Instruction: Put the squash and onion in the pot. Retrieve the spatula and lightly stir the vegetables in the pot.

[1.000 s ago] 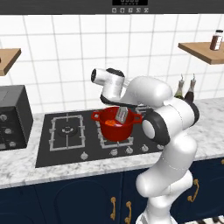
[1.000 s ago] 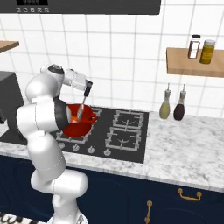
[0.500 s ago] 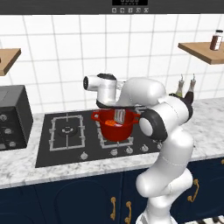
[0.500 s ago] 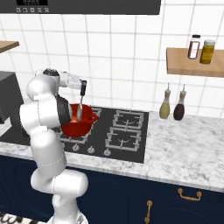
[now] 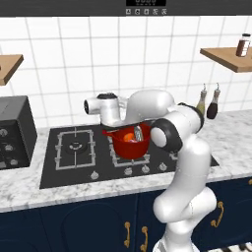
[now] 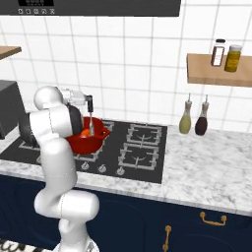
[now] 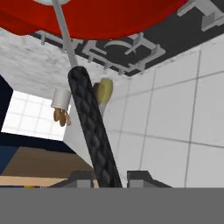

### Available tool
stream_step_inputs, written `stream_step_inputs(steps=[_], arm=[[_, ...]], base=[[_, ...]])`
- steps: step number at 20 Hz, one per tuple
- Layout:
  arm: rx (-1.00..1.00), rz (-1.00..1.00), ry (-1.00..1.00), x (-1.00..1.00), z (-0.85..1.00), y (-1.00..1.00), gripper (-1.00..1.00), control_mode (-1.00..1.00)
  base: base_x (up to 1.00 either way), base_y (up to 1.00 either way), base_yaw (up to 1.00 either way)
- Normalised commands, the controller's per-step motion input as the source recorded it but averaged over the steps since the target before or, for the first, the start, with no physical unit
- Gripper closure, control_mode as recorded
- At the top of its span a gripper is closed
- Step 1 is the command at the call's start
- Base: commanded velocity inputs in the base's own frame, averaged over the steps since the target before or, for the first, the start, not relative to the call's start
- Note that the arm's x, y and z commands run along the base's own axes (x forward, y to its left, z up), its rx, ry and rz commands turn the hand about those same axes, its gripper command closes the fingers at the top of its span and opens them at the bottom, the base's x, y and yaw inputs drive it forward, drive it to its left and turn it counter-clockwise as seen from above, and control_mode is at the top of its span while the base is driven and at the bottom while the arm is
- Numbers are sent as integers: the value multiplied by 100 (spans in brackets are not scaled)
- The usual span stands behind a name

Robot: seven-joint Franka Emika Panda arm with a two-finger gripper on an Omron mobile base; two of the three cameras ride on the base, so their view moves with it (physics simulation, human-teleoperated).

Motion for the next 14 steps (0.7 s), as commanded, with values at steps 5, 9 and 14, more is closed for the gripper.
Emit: stream_step_inputs(steps=[5,9,14], arm=[[1,0,1,0,-10,4,100,-100],[13,0,-3,0,0,2,100,-100],[23,0,-3,0,5,5,100,-100]], base=[[0,0,0],[0,0,0],[0,0,0]])
